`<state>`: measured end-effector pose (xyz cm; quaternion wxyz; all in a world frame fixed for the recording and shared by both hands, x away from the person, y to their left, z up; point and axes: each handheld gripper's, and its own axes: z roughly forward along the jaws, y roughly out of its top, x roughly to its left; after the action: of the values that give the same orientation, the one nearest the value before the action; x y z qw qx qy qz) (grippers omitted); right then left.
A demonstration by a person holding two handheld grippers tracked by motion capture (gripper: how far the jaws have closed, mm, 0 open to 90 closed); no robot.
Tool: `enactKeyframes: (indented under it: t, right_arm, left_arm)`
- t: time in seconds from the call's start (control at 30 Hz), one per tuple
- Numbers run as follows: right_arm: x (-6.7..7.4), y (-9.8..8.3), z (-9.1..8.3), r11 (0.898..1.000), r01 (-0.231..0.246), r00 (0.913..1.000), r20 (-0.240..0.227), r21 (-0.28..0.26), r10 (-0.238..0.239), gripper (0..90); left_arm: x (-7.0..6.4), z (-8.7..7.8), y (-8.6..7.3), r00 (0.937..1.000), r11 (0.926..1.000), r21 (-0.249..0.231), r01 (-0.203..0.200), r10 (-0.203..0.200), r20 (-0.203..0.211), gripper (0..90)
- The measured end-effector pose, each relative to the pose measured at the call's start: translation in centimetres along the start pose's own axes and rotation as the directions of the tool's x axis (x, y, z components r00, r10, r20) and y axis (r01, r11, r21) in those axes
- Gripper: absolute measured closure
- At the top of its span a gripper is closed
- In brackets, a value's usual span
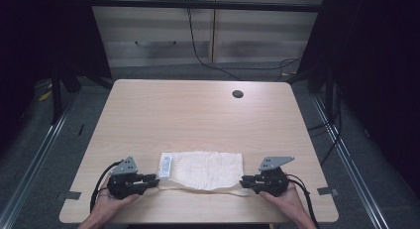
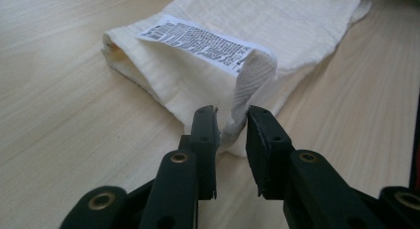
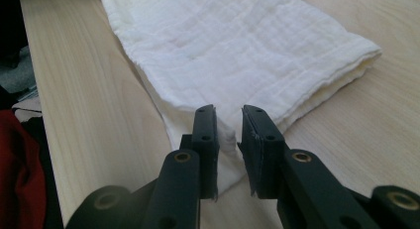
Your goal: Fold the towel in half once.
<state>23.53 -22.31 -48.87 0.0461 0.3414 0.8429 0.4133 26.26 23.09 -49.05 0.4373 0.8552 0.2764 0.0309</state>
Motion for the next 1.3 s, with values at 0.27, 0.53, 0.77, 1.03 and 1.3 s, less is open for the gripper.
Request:
enactKeyframes:
  t: [0.27,0.53,0.77,1.03,1.3]
  right_arm:
    - [0.6,-0.5,-0.3,1.000,0.006,1.0000,-0.007,0.025,-0.005,70.3]
    - [-0.1,-0.6,-1.1,0.999,-0.042,0.9990,0.013,-0.032,0.042,68.4]
    - [-1.0,1.3,-1.0,0.997,-0.027,0.9989,0.036,-0.069,0.029,68.2]
    - [-2.9,4.0,0.1,0.996,-0.020,0.9967,0.077,-0.086,0.027,68.5]
    - [-5.5,5.4,1.9,0.998,-0.042,0.9944,0.094,-0.056,0.048,67.8]
  left_arm:
    - [-0.2,-0.8,-0.3,1.0000,0.9999,-0.012,0.001,-0.001,0.001,69.6]
    - [0.7,-1.8,0.3,0.9987,0.9964,-0.075,0.040,-0.042,-0.030,58.4]
    - [1.4,-2.3,1.3,0.9971,0.9918,-0.113,0.059,-0.064,-0.041,51.7]
    - [3.0,-2.2,2.6,0.9933,0.9883,-0.128,0.082,-0.091,-0.071,51.9]
    - [5.5,0.8,4.6,0.9901,0.9920,-0.076,0.101,-0.107,-0.091,53.3]
